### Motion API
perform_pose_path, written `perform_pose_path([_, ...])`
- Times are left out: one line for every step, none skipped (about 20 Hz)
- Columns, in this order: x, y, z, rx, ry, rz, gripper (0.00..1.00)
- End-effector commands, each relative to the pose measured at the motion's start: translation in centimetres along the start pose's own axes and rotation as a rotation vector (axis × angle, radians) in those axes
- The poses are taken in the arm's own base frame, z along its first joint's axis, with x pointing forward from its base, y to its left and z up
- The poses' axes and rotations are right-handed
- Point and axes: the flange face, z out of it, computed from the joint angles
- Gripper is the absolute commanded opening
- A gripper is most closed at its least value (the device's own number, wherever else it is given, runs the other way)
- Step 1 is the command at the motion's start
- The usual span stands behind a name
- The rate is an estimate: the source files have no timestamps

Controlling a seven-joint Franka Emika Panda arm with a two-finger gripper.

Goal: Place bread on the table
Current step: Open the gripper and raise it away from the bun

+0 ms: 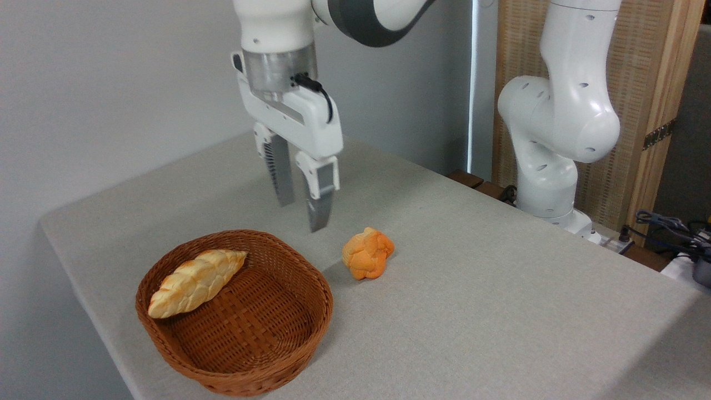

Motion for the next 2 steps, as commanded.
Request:
perform_pose_path([0.81, -1.13, 0.26, 0.024, 0.037, -0.026, 1.00])
perform_pose_path([0.92, -1.21, 0.35, 0.026, 0.041, -0.027, 1.00])
